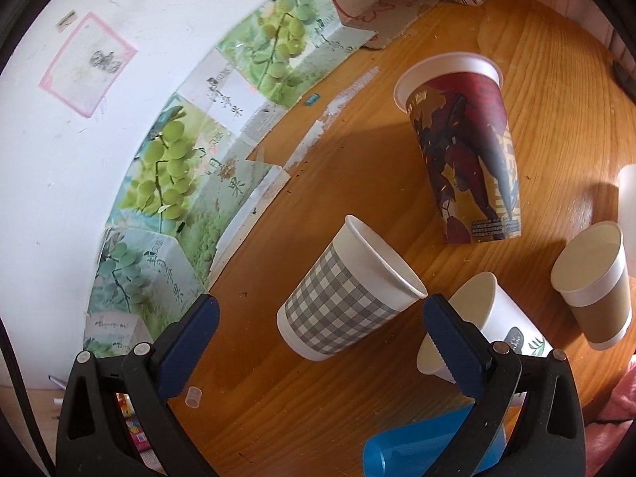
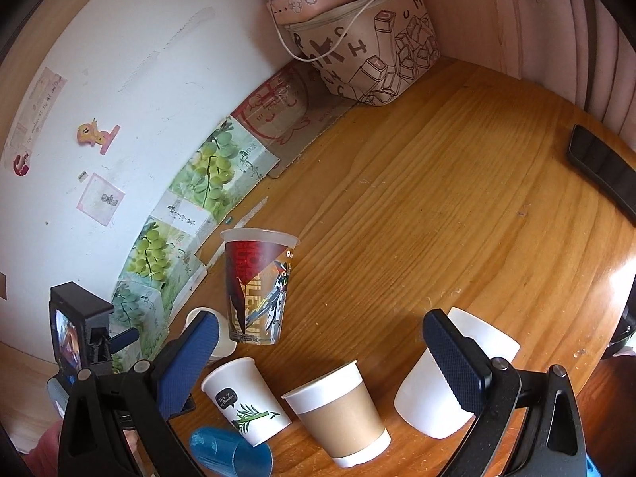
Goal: Flip cup upright
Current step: 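Close the left gripper around the body of the gray plaid cup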
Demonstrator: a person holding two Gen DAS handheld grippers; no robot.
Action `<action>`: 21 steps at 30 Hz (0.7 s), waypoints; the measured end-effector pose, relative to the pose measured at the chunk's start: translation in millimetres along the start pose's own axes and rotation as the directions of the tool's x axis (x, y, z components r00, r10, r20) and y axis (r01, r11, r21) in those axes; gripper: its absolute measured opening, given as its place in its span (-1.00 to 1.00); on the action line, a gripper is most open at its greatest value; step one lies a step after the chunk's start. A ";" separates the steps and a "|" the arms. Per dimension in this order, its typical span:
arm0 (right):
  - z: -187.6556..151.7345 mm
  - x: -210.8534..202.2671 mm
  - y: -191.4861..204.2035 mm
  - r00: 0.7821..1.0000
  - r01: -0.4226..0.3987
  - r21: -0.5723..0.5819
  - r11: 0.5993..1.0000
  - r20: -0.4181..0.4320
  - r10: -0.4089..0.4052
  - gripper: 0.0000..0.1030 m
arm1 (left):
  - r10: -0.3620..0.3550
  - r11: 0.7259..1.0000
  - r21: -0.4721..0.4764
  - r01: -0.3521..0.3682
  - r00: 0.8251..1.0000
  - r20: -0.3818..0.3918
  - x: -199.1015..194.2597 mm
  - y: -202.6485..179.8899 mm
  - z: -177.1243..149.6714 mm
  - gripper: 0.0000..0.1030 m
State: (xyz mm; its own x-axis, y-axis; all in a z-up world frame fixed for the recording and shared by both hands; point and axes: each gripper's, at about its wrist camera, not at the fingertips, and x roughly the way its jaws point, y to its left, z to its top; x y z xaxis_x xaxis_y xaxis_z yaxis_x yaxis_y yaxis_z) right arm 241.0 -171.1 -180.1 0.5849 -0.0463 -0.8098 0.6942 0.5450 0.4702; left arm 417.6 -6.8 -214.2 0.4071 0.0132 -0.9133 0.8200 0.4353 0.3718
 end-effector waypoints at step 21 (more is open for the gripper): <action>5.2 6.8 -20.6 1.000 0.006 0.048 0.999 -0.023 -0.005 1.00 | -0.120 0.989 0.081 0.127 0.989 -0.089 42.3 0.9 25.5 0.99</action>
State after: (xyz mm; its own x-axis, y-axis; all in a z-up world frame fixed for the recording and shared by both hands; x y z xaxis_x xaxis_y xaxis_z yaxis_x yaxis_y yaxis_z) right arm 232.8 -187.1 -193.5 0.5715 -0.0300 -0.8200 0.7171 0.5041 0.4813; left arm 445.8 -28.9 -248.3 0.2683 0.0414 -0.9625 0.8951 0.3587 0.2649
